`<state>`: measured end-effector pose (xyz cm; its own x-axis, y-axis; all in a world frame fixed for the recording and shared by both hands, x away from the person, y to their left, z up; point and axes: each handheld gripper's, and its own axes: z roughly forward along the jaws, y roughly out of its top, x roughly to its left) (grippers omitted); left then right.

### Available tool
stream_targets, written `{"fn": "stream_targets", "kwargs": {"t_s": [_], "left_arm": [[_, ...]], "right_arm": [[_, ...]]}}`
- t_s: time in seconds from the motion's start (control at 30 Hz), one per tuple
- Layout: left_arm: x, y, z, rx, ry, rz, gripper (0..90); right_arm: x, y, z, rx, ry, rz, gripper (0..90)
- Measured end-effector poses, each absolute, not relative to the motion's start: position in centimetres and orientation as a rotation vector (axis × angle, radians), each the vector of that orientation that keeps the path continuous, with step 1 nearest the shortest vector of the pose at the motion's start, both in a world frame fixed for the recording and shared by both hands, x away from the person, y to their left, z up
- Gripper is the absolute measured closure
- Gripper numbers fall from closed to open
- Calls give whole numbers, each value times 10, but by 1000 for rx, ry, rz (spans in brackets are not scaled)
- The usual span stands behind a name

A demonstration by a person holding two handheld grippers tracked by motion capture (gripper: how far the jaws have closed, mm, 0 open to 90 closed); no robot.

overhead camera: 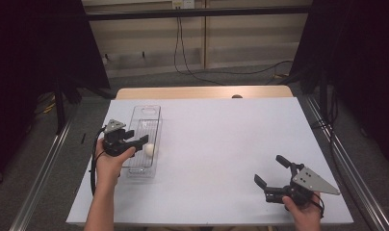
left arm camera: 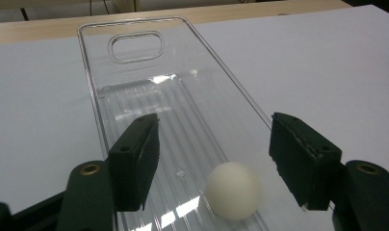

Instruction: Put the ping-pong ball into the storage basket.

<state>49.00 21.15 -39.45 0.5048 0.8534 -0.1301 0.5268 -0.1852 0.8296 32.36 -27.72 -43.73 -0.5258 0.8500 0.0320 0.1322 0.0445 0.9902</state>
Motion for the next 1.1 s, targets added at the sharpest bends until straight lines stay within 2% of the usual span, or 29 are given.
{"fn": "stream_targets", "kwargs": {"t_s": [0.17,0.63,1.1], "left_arm": [[488,212,-392,1839,1143,463,308],[478,212,-385,1772,1083,487,146],[472,209,-382,1724,1042,500,41]], "right_arm": [[324,-277,-437,994,1728,1534,11],[323,-277,-437,995,1715,1535,11],[323,-277,-437,1001,1716,1532,11]]}}
